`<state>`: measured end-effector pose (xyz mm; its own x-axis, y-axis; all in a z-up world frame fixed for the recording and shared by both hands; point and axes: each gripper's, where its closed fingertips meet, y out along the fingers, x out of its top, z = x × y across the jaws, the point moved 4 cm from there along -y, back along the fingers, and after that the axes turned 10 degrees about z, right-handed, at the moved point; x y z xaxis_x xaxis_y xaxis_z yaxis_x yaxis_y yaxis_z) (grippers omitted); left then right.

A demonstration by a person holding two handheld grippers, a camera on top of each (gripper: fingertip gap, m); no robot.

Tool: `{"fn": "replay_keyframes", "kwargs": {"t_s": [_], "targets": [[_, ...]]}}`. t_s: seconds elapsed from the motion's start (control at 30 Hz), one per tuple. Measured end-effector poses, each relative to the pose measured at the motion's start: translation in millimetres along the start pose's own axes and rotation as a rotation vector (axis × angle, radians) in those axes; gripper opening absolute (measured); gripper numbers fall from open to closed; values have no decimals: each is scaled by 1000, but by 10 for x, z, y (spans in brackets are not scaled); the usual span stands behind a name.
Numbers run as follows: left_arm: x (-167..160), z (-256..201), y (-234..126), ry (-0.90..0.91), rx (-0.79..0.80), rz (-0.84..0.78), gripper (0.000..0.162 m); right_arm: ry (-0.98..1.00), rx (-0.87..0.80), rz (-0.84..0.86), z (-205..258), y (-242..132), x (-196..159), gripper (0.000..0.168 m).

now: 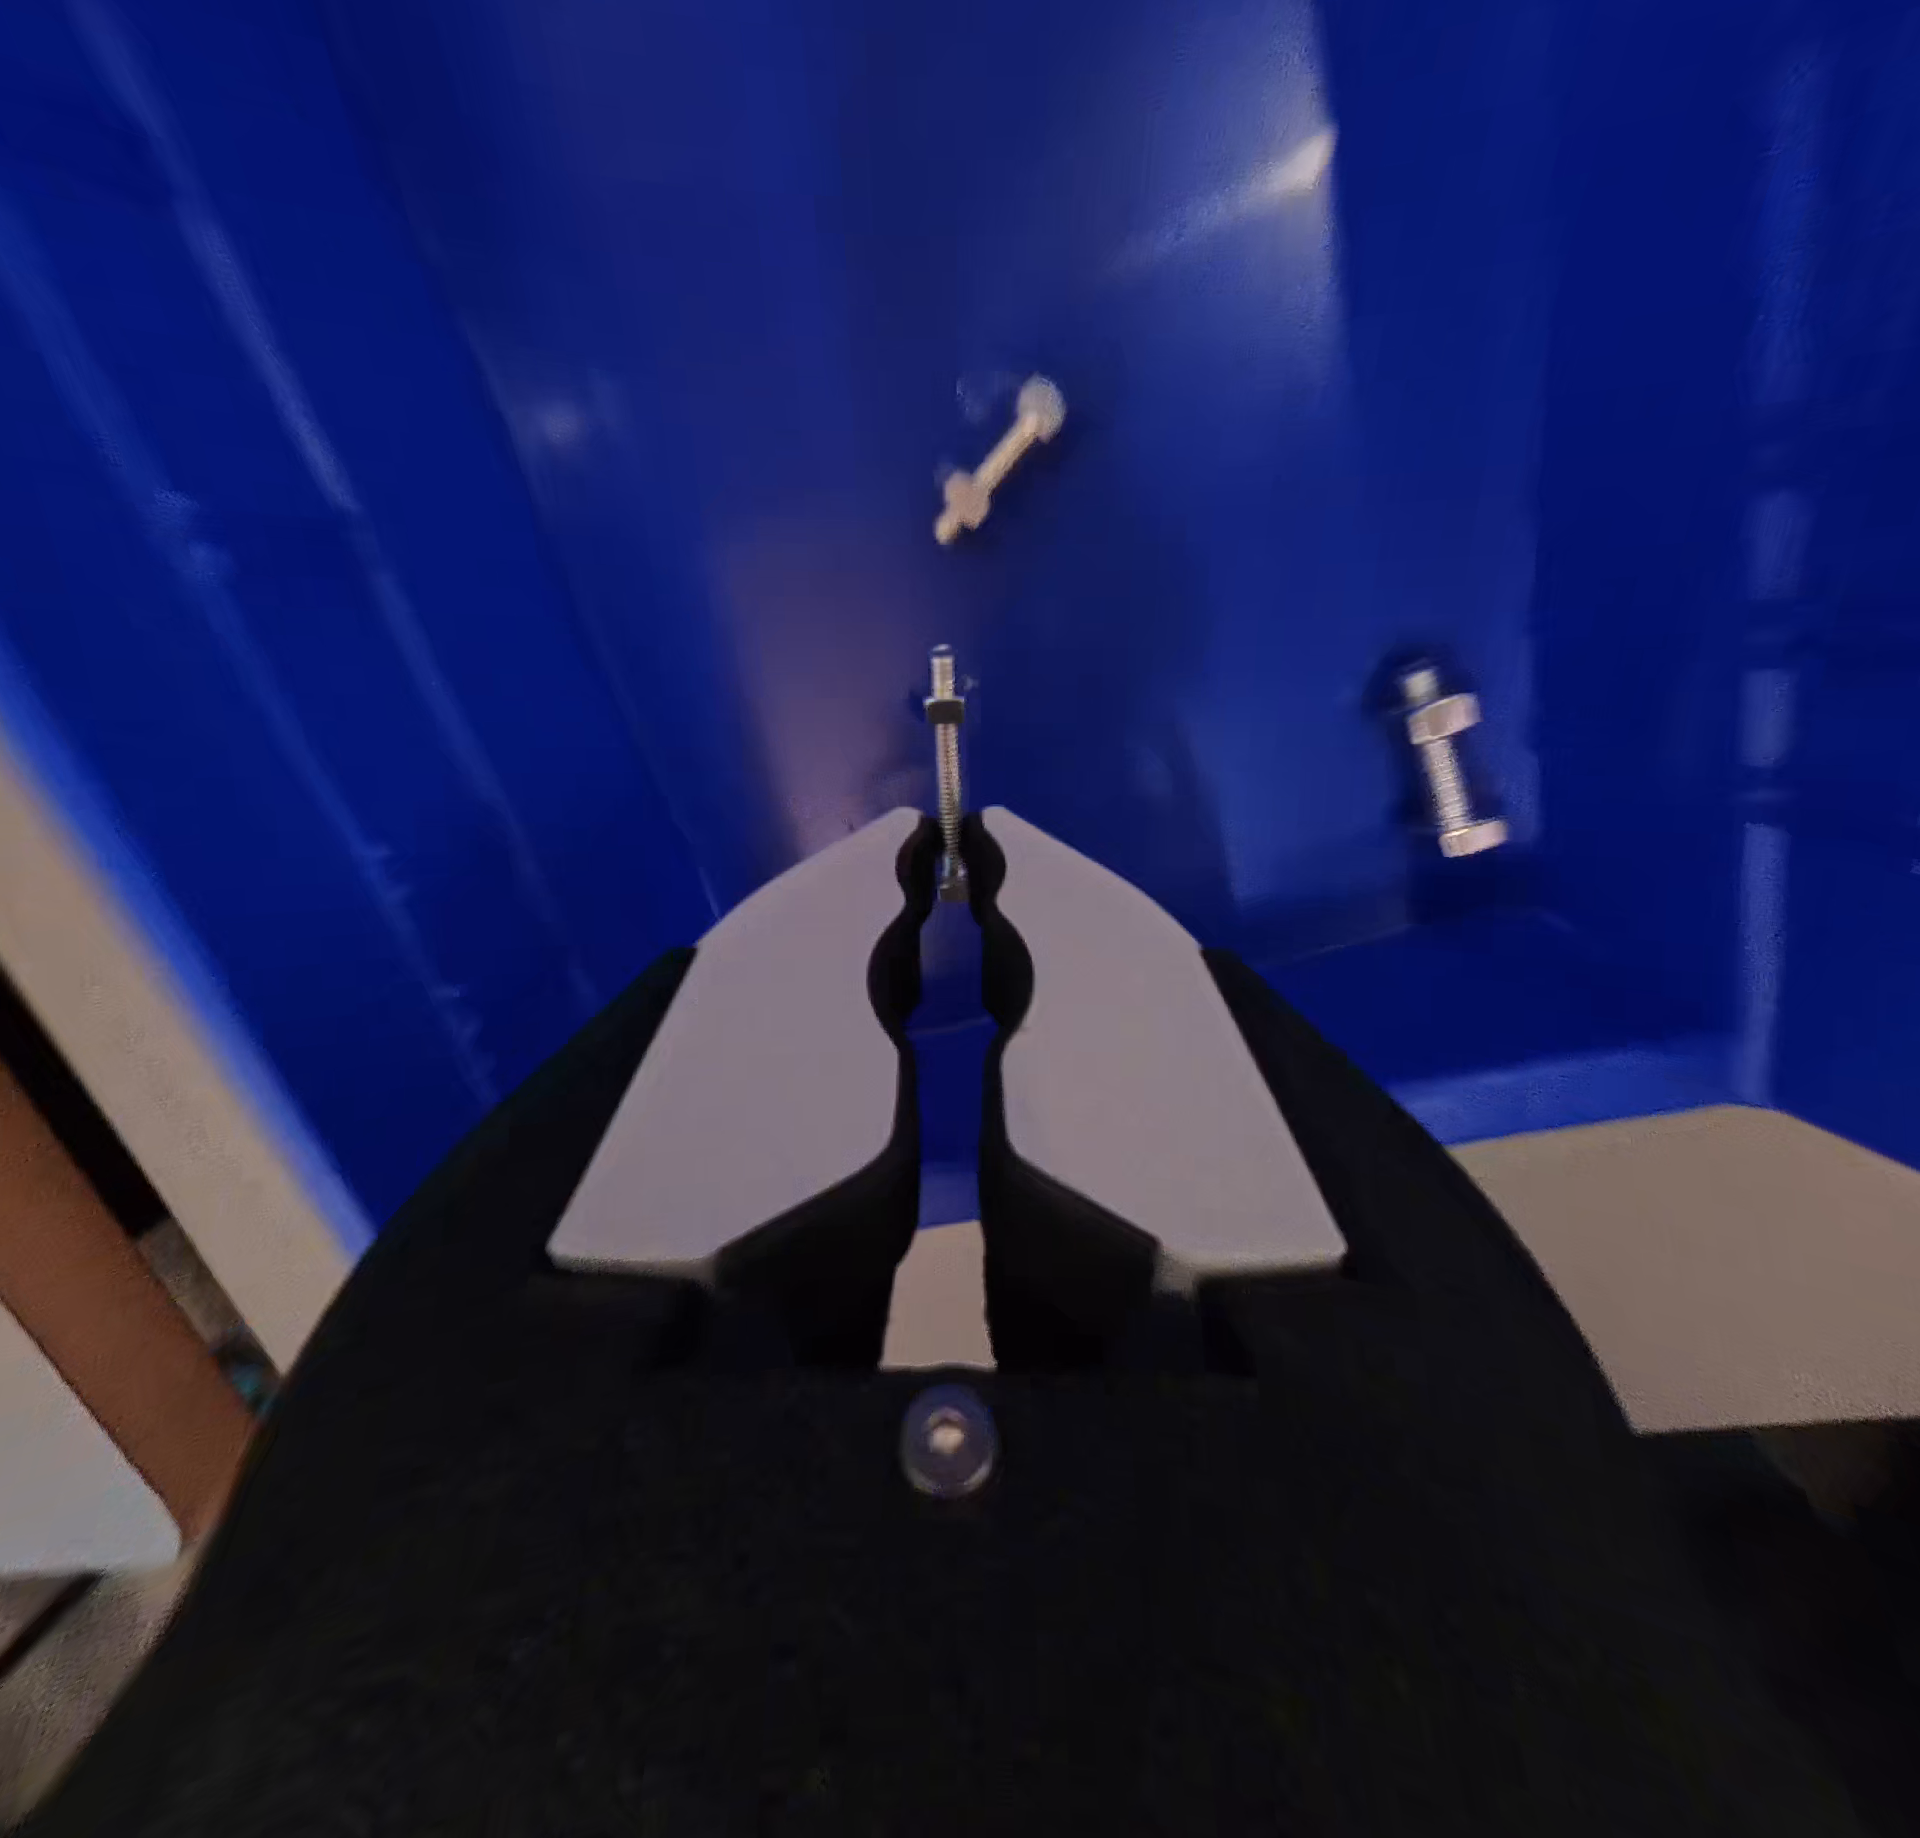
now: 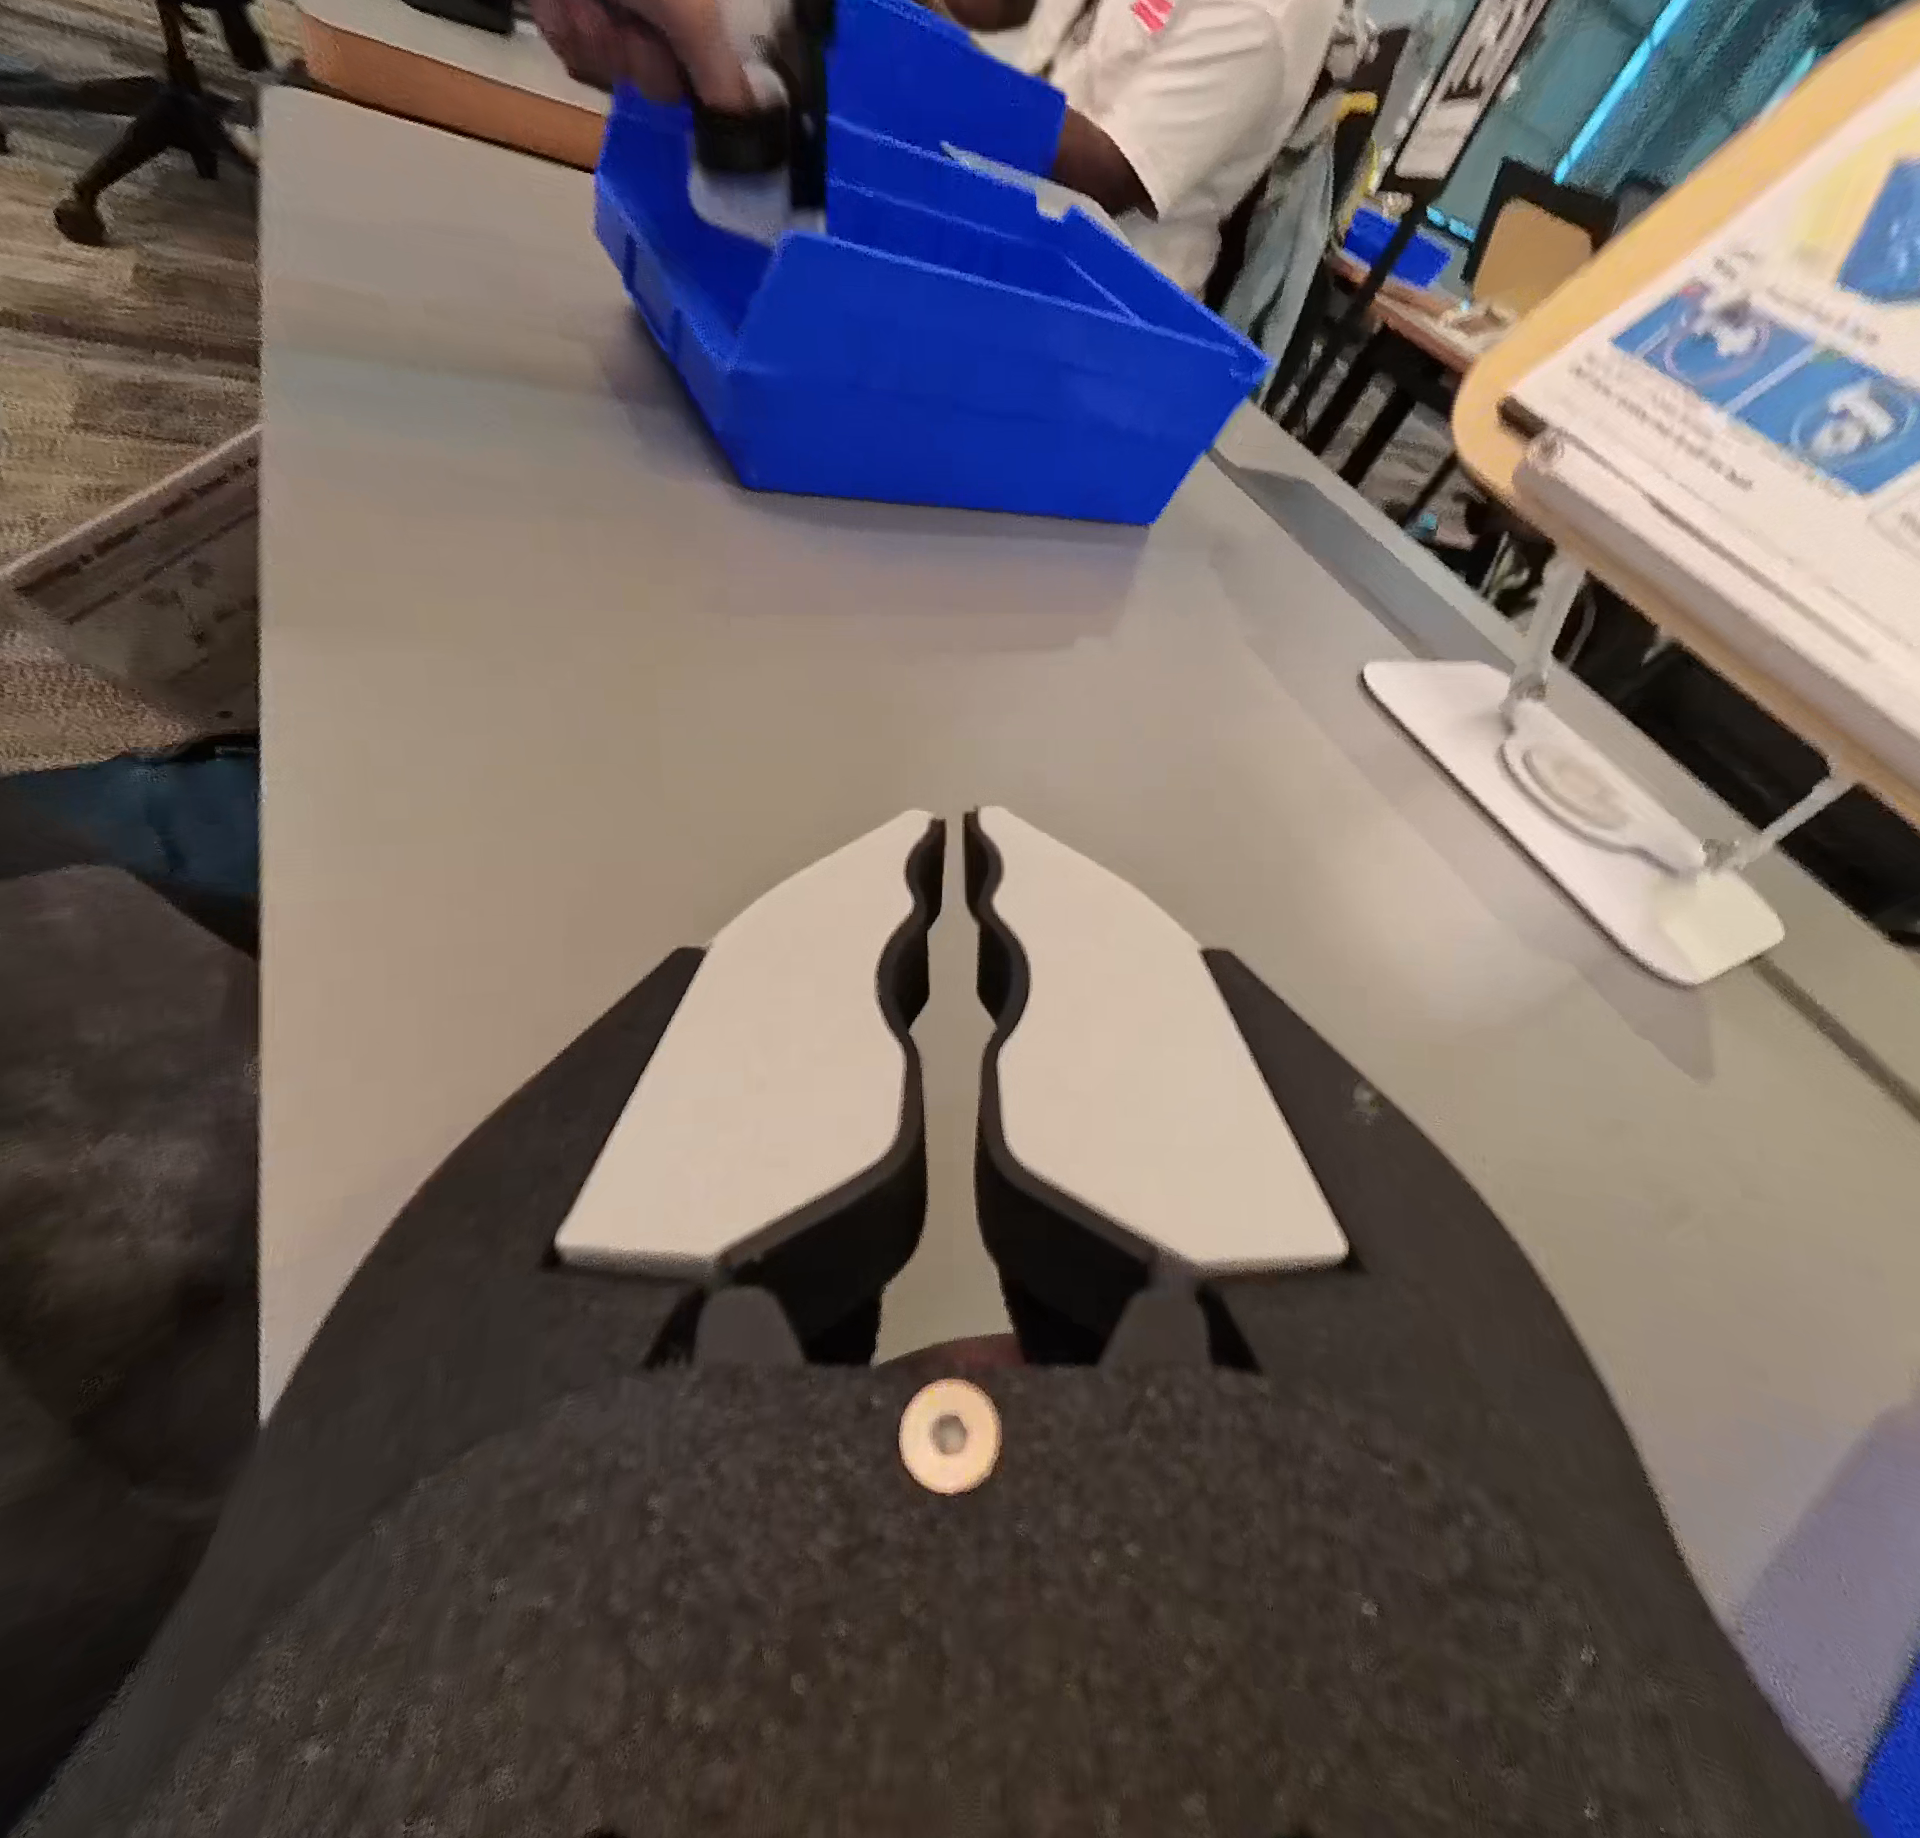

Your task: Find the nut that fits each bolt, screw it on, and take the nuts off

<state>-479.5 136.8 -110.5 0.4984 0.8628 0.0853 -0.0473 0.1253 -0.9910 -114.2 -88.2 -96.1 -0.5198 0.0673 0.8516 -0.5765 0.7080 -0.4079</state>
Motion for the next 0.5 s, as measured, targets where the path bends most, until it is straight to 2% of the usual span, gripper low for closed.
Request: {"fn": "replay_keyframes", "kwargs": {"t_s": [0.07,0.13,0.2,0.27,0.37,0.5], "targets": [[100,-133,-360,65,-13,-247,5,85,22,30,-66,34,-72,6],[147,-360,-743,75,-104,-494,5,179,87,46,-99,71,-136,14],[149,-835,-1107,191,-322,-734,5,278,169,-8,-118,56,-109,16],[105,-1352,-1368,317,-529,-897,5,376,223,-57,-163,31,-65,21],[59,-2118,-1509,510,-812,-1008,5,505,308,-167,-277,-22,65,31],[185,-2833,-1315,675,-1016,-1025,5,585,388,-265,-563,9,322,46]]}}
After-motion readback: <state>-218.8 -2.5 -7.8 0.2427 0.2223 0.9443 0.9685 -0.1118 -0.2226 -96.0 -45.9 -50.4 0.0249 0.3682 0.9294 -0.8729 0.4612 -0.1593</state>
